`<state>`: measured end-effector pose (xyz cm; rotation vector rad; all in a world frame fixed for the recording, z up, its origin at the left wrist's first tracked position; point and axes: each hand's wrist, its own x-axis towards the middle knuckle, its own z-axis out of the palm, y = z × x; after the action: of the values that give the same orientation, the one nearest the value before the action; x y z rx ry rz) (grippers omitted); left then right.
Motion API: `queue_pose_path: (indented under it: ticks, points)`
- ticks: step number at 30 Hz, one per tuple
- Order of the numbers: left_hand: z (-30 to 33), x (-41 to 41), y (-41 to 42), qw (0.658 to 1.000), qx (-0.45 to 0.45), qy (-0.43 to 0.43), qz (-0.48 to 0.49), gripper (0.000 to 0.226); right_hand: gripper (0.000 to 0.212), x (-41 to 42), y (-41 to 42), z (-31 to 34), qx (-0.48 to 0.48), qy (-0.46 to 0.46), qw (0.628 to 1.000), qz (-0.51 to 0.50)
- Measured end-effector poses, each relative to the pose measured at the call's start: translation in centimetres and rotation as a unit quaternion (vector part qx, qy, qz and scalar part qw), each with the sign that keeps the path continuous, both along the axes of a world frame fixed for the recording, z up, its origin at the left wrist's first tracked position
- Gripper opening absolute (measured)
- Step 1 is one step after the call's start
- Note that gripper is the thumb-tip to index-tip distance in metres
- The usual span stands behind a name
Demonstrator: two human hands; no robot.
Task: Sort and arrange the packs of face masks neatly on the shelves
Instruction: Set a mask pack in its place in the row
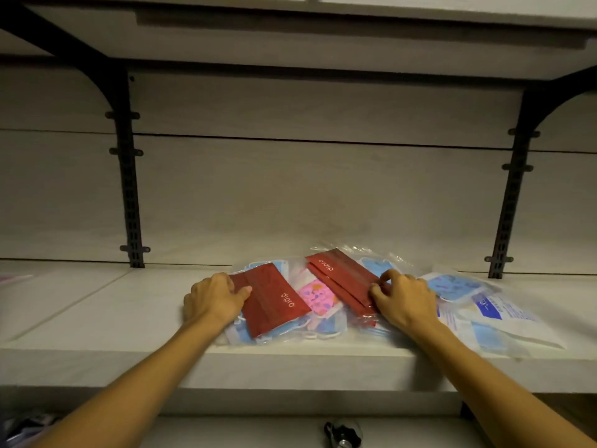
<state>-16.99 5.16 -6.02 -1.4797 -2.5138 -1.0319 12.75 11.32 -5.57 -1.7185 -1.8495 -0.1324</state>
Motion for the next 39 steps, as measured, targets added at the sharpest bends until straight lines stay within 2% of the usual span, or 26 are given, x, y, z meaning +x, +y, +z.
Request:
queue_pose_path:
  ticks: [6,10,15,23,28,39]
  points:
    - [0.0,-0.4,0.7,0.997,0.073,-0.003,-0.02,0.022,0.03,0.1,-0.2,-0.2,0.028,0.034,0.999,0.025]
    - [-0.2,-0.4,0.7,0.993,0.118,0.02,-0.013,0.019,0.041,0.2,0.2,-0.2,0.039,0.094,0.995,0.02]
    - [-0.2,-0.1,0.6,0.994,0.102,0.022,-0.012,0.029,0.029,0.6,0.9,-0.6,0.04,0.116,0.992,0.024]
    - [0.1,0.2,0.1,0.991,0.131,-0.007,-0.013,0.031,0.014,0.7,1.0,-0.8,0.062,0.183,0.98,0.04]
    - [0.2,0.6,-0.3,0.99,0.134,-0.036,-0.019,0.034,0.009,0.8,0.8,-0.7,0.077,0.234,0.968,0.042]
    - [0.4,0.7,-0.5,0.992,0.088,-0.083,-0.022,0.031,0.006,0.6,0.1,-0.2,0.069,0.261,0.961,0.056]
